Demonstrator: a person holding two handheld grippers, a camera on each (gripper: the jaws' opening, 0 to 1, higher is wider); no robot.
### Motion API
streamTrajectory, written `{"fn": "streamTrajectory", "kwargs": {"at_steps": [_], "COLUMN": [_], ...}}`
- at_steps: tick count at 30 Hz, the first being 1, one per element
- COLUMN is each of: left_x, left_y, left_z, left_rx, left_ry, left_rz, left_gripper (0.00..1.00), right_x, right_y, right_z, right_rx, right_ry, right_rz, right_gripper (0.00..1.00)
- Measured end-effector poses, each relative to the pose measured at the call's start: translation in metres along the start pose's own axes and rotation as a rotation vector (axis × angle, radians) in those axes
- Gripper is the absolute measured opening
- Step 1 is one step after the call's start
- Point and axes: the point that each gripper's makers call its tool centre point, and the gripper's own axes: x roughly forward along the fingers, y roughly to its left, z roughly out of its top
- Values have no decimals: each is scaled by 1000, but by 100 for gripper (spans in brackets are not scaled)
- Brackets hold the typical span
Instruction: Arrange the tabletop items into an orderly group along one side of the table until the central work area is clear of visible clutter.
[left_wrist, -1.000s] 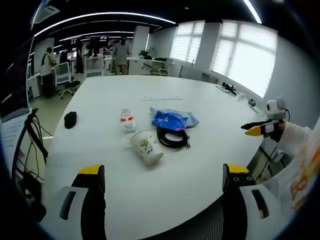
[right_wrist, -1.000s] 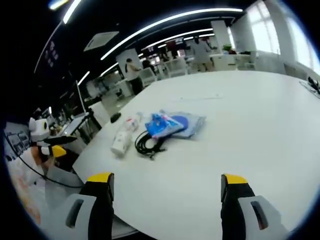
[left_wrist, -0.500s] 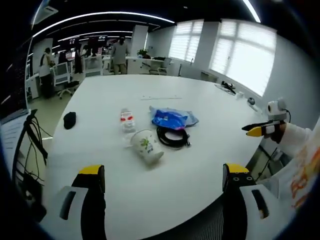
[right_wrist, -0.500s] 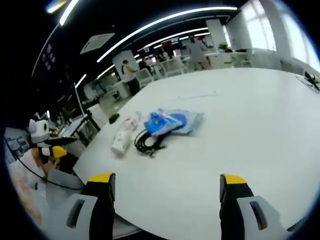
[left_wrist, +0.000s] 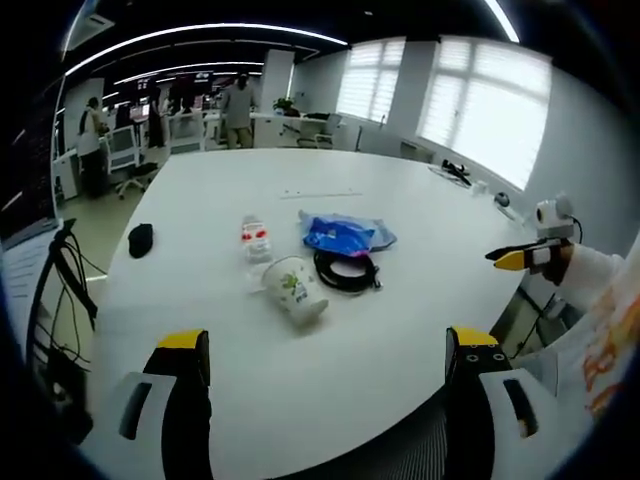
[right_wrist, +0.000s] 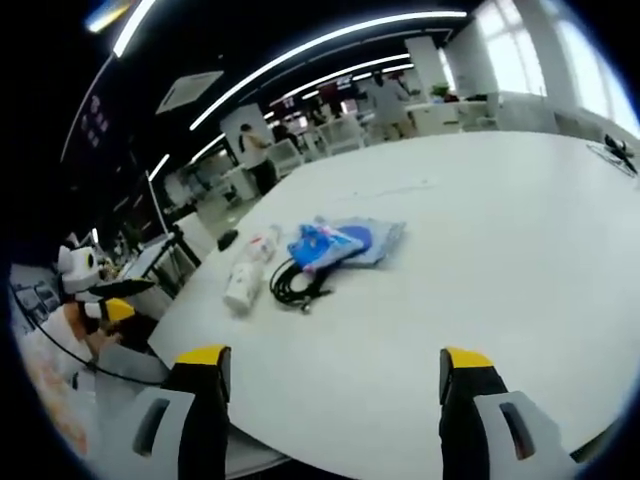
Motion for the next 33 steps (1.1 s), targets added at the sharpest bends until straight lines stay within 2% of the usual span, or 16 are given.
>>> {"fn": "streamTrajectory", "kwargs": {"at_steps": [14,23,33], "left_x": [1,4,11], "left_y": [-1,-1,-1], "left_z": [4,4,4], "left_rx": [-14,-4,-7], "left_ry": [-12,2,15], "left_rz": [-4,-16,-20], "left_gripper": [100,100,100], "right_x": [-5,-5,-2], "right_y": [0,1,0], "right_z": [-6,-7,2], "right_rx": [10,17,5], "right_ry": [0,-5,-8], "right_rz": [-3,2,4], "right_gripper": [87,87,87]}}
